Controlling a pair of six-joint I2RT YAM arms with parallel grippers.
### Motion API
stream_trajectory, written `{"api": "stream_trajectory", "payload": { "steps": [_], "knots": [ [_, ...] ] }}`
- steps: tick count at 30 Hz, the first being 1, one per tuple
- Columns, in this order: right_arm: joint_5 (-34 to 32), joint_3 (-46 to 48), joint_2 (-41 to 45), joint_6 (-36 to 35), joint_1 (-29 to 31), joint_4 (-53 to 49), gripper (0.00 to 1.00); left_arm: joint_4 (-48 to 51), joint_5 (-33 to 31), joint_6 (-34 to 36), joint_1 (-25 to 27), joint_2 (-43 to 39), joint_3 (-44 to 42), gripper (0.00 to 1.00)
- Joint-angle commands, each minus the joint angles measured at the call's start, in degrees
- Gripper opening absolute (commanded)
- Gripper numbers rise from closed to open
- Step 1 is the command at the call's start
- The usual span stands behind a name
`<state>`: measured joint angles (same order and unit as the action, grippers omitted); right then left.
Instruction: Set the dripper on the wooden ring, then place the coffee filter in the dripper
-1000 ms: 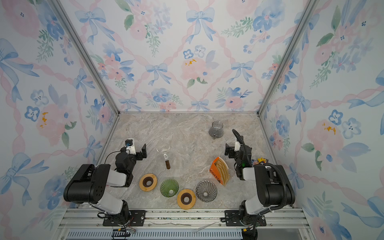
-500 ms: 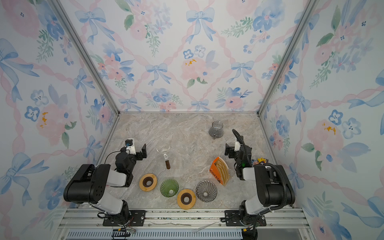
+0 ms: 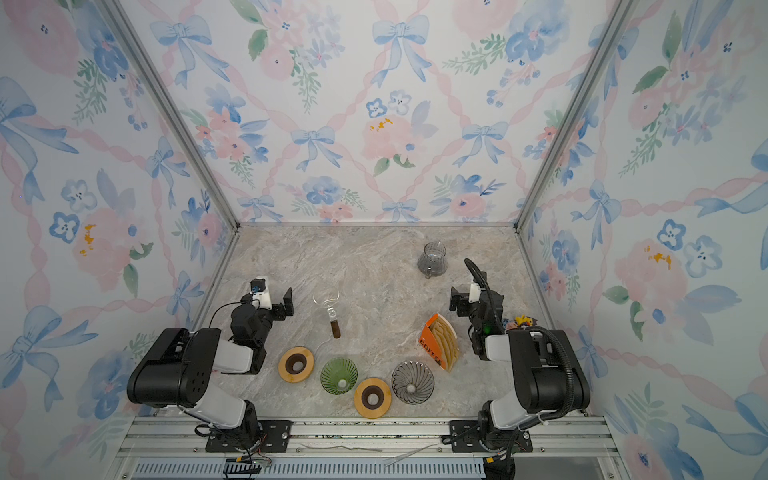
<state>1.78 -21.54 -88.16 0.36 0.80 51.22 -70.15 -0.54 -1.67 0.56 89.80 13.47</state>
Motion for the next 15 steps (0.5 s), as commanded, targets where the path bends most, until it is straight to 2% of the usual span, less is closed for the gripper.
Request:
{"api": "stream_trajectory", "payload": {
  "steps": [1, 15],
  "knots": [
    [0.8, -1.0, -0.5, -0.5, -0.4, 0.5, 0.96, 0.1, 0.8, 0.6, -0.3, 0.0, 0.0, 0.98],
    [2.3, 0.0, -0.5, 0.5, -1.6, 2.5, 0.96, -0.9, 0.5, 0.5, -0.3, -0.3, -0.7, 0.98]
  ]
}}
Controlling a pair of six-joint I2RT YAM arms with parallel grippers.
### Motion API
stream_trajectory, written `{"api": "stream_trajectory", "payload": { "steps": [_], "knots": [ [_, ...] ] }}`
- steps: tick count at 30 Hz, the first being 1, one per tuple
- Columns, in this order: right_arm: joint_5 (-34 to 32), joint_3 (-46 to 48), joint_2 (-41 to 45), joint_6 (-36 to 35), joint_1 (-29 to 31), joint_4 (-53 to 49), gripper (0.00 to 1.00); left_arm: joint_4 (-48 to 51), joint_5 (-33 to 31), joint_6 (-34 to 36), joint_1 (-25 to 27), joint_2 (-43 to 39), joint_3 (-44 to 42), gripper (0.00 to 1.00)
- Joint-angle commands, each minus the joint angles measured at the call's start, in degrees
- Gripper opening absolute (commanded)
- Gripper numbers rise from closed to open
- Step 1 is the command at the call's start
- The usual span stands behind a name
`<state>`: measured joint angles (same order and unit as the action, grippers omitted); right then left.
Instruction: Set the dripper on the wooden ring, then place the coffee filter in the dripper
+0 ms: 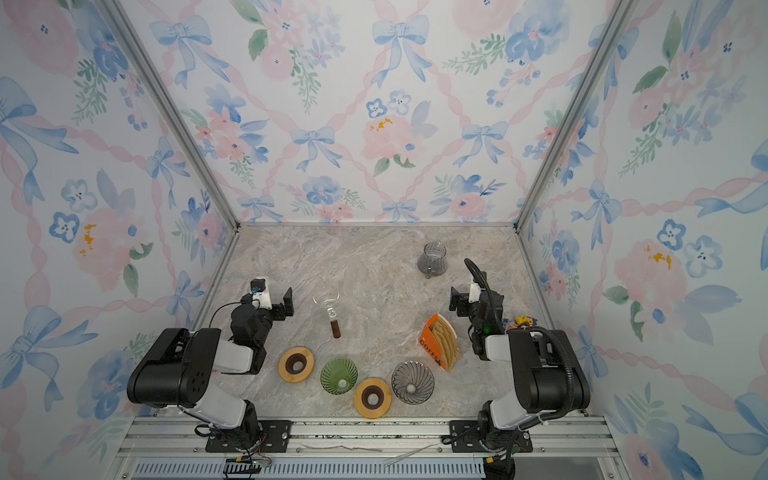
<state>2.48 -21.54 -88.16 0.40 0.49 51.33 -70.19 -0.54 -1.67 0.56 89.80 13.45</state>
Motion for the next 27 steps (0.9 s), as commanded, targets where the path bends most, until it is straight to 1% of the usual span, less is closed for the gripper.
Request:
{"api": "stream_trajectory", "payload": {
  "steps": [1, 8, 14, 17, 19, 21, 23, 25, 27],
  "knots": [
    [1.8, 0.3, -0.5, 0.8, -1.5, 3.1, 0.96, -1.0, 0.5, 0.5, -0.3, -0.4, -0.8, 0.98],
    [2.3, 1.0, 0.5, 1.0, -1.8, 3.5, 0.96, 0.9, -1.7, 0.5, 0.5, -4.3, -1.4, 0.98],
    [1.9, 0.6, 4.7, 1.0, -1.8, -0.5, 0.96, 9.8, -4.9, 0.7, 1.8, -8.2, 1.5, 0.98],
    [0.2, -0.8, 9.1, 0.8, -1.2, -7.5, 0.96, 18.1, -9.6, 0.8, 4.2, -11.5, 4.4, 0.98],
    [-1.8, -2.7, 12.4, 1.2, -0.6, -14.0, 0.96, 24.5, -13.6, 0.2, 6.4, -14.1, 7.3, 0.98],
    [-2.8, -4.7, 15.8, 2.9, -0.3, -19.9, 0.96, 29.6, -15.6, -0.9, 8.2, -16.9, 9.7, 0.98],
    [-3.9, -7.1, 19.3, 5.1, 0.4, -26.2, 0.96, 34.3, -15.2, -2.5, 10.1, -19.5, 11.8, 0.98],
    [-6.7, -10.4, 23.2, 6.7, 2.4, -34.7, 0.96, 39.7, -15.1, -5.8, 11.7, -22.2, 14.1, 0.98],
    [-8.1, -12.9, 26.5, 8.3, 4.4, -41.2, 0.96, 45.1, -13.8, -8.5, 12.9, -24.3, 16.2, 0.98]
  ]
}}
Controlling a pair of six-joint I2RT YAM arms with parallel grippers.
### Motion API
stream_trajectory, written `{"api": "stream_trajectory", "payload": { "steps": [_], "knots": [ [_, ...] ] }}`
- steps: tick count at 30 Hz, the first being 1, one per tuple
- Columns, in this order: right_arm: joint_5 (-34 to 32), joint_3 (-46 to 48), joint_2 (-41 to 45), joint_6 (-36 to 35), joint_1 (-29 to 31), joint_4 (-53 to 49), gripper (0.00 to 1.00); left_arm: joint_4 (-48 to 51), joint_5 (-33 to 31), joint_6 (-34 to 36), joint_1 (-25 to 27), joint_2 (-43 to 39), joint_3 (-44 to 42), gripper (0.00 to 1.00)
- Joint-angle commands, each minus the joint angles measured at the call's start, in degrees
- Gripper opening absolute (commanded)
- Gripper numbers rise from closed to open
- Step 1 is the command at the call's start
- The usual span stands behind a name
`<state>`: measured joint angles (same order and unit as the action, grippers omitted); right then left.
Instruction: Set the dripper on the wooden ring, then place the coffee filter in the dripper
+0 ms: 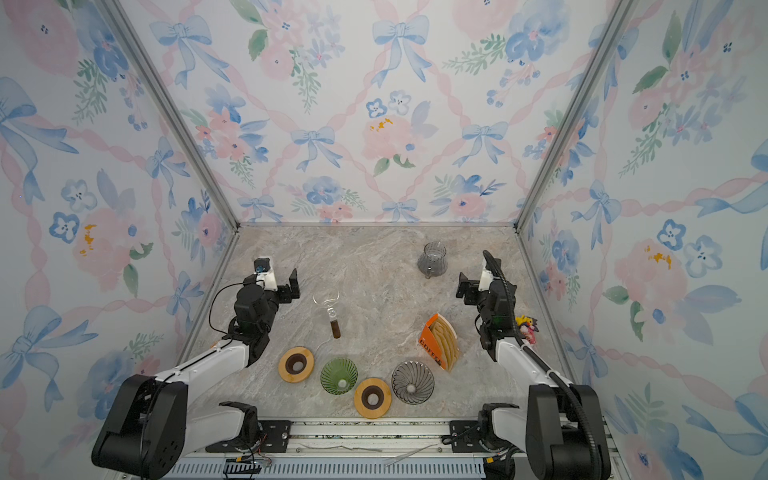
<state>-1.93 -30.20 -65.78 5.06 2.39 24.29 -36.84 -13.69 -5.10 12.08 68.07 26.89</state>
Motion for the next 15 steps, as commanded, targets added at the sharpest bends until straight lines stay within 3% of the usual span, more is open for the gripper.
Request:
{"api": "stream_trajectory", "payload": {
  "steps": [1, 5, 9, 15],
  "knots": [
    [-4.2, -5.4, 5.9, 4.6, 3.7, -17.4, 0.96, 14.0, -0.1, -6.3, 2.2, -3.4, 3.6, 0.98],
    [-8.4, -9.9, 11.4, 7.3, 10.0, -29.5, 0.96, 23.4, 2.4, -11.0, 5.3, -7.2, 6.4, 0.98],
    [-9.7, -13.0, 14.3, 10.7, 15.6, -37.8, 0.96, 34.6, -2.3, -18.7, 8.6, -9.4, 9.9, 0.98],
    [-12.2, -17.2, 15.1, 18.5, 23.0, -49.4, 0.96, 46.3, -3.9, -20.4, 14.8, -11.3, 14.0, 0.98]
  ]
}}
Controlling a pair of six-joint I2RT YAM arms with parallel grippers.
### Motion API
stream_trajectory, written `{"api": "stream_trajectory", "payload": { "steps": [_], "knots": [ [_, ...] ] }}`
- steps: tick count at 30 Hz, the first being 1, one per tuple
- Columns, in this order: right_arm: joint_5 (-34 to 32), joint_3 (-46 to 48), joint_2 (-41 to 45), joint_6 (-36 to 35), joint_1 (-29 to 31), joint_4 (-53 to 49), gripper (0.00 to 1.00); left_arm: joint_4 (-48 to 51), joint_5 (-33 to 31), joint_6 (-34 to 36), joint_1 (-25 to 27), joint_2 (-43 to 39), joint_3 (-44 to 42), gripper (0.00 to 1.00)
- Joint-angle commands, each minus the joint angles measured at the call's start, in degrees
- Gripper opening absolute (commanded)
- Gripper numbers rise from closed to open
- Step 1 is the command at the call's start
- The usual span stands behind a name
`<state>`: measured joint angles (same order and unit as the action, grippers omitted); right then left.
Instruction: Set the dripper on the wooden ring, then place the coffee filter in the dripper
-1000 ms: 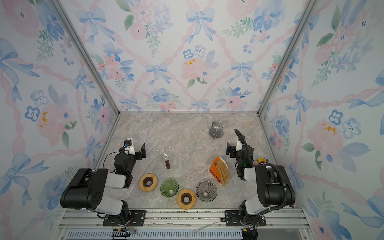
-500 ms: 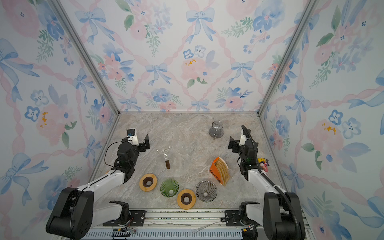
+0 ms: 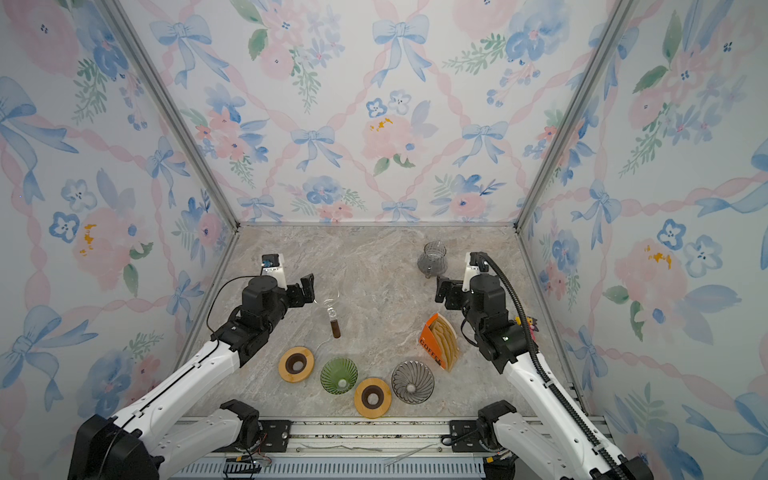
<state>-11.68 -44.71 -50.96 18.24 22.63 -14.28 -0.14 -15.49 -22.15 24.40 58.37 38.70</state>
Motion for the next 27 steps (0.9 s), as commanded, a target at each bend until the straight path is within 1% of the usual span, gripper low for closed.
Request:
{"api": "stream_trajectory", "payload": {
  "steps": [1, 5, 8, 12, 19, 23, 27],
  "knots": [
    [-2.3, -2.7, 0.5, 5.7, 4.0, -11.4, 0.96, 11.5, -2.7, -4.3, 3.5, -1.9, 2.9, 0.98],
    [0.1, -2.3, 1.3, 9.0, 6.6, -12.9, 0.96, 18.0, -2.7, -8.5, 6.8, -1.8, 5.3, 0.98],
    [-0.1, -2.0, 2.2, 10.0, 9.1, -13.6, 0.96, 21.0, -5.7, -12.4, 10.6, -1.1, 5.5, 0.98],
    [-1.9, -0.7, 4.1, 11.0, 12.5, -14.1, 0.96, 21.9, -5.5, -17.8, 14.1, 0.9, 5.0, 0.98],
    [-5.7, 1.9, 6.7, 12.9, 17.8, -14.4, 0.96, 22.6, -10.2, -24.2, 20.7, 6.5, 6.6, 0.98],
    [-8.6, 2.8, 7.1, 14.6, 20.6, -15.0, 0.96, 24.3, -12.8, -27.2, 22.6, 9.8, 7.9, 0.98],
    [-9.9, 4.2, 8.1, 15.4, 22.4, -14.8, 0.96, 24.2, -12.3, -28.2, 22.6, 12.6, 8.7, 0.94]
  ]
}}
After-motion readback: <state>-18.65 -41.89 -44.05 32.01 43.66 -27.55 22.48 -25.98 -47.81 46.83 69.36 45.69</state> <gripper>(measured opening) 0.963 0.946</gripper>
